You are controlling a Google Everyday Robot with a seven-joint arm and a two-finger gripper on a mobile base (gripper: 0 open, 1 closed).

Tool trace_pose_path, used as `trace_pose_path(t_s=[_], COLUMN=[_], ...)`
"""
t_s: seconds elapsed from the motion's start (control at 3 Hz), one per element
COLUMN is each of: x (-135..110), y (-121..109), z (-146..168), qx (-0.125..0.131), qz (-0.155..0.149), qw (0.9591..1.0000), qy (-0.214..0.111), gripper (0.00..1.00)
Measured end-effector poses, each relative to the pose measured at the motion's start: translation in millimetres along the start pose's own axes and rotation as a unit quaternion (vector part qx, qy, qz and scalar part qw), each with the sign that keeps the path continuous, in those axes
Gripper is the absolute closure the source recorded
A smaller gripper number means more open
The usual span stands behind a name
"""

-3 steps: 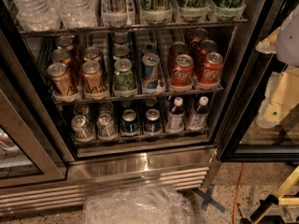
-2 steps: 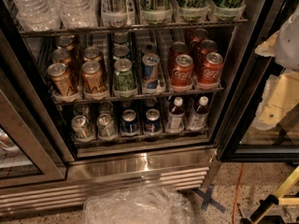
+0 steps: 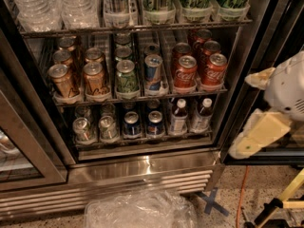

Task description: Pick pepsi can from bottom shelf of fridge

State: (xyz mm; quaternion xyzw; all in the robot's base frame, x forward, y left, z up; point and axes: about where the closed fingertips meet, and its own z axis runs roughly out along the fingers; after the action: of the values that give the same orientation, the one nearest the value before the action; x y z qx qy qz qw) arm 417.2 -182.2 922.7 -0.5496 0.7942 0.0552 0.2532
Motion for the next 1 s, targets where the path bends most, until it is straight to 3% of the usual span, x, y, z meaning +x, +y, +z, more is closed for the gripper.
trace_pose_path(t_s=[0.33, 1.0], x=[-14.6, -21.4], y=[15.2, 15.4], z=[29.6, 28.2], qx=[-0.006, -0.003], qz=[0.014, 0.024], qw=[0.9970, 0.9947], qy=[-0.075, -0.100], gripper=[0.00, 0.00])
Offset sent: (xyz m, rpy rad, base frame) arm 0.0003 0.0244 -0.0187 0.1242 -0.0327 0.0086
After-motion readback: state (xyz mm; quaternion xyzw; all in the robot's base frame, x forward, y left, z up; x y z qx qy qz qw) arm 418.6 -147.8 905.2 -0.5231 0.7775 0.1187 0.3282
